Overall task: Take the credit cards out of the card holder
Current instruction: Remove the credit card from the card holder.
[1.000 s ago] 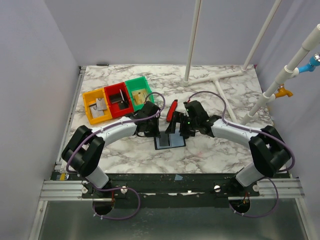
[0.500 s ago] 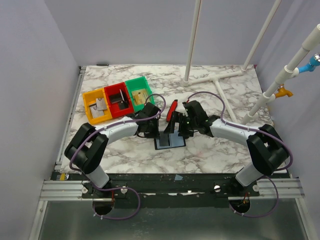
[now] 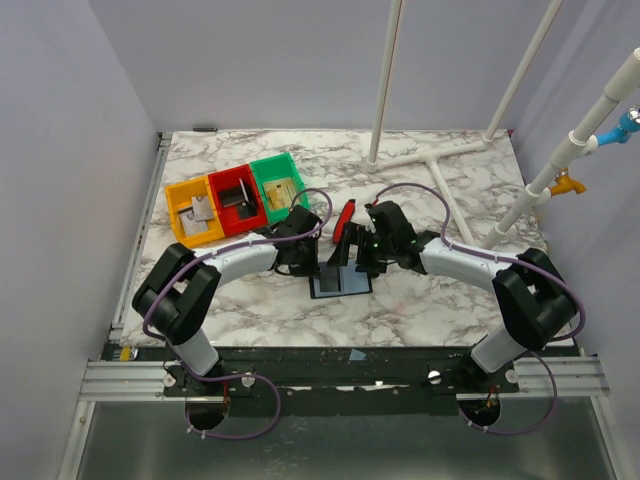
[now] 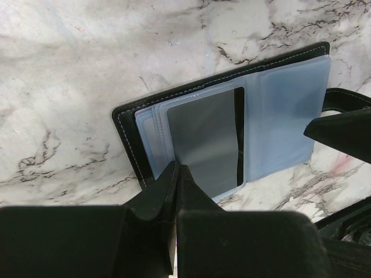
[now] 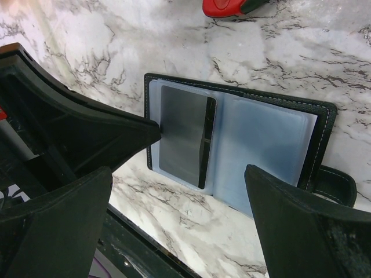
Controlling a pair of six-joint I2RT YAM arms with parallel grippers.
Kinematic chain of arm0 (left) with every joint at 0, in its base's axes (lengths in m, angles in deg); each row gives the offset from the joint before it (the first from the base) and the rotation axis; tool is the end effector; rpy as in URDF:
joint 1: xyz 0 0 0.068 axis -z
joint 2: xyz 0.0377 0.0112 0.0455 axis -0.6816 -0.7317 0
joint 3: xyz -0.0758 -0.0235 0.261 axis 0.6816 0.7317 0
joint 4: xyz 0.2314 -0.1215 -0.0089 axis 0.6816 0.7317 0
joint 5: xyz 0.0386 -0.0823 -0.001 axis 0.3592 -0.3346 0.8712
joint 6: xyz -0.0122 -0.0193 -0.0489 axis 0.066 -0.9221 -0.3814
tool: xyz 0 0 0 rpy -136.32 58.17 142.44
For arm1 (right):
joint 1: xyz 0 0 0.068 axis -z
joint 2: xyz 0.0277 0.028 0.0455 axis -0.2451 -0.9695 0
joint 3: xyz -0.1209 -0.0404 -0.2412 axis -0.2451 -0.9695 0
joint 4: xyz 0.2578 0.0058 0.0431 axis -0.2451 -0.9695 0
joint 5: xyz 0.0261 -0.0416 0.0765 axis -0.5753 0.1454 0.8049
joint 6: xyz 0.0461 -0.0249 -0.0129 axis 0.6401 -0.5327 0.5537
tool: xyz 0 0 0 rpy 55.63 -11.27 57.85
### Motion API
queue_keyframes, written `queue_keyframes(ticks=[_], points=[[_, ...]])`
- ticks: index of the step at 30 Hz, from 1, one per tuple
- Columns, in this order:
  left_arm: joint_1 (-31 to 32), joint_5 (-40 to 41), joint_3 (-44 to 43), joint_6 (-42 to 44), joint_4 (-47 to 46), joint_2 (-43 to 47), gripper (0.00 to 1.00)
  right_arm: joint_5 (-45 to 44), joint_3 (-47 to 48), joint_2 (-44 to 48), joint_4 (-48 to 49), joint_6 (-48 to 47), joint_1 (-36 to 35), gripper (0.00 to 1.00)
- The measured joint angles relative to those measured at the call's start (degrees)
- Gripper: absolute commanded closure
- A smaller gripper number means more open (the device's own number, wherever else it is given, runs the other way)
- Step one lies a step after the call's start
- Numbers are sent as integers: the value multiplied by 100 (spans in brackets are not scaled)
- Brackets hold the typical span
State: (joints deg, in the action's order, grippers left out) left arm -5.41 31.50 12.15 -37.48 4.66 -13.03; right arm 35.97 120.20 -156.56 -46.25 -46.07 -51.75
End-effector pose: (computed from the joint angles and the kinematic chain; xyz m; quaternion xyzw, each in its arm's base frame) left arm 0.2513 -0.1992 0.1674 -0.0128 0.9622 -0.2167 0.1645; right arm 0.2506 0.2043 0.1866 -0.0074 0.9213 0.3302 0.2053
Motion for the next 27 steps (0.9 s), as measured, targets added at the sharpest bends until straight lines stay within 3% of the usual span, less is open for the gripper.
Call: queue_keyframes(ticks=[13,27], points=[[0,-50,-26,0,-70,-57,100,111,-133,-197,151,157,0,9],[114,-131,-170,-33,-181,-234,100,144,-173,-221,245,275,11,33]])
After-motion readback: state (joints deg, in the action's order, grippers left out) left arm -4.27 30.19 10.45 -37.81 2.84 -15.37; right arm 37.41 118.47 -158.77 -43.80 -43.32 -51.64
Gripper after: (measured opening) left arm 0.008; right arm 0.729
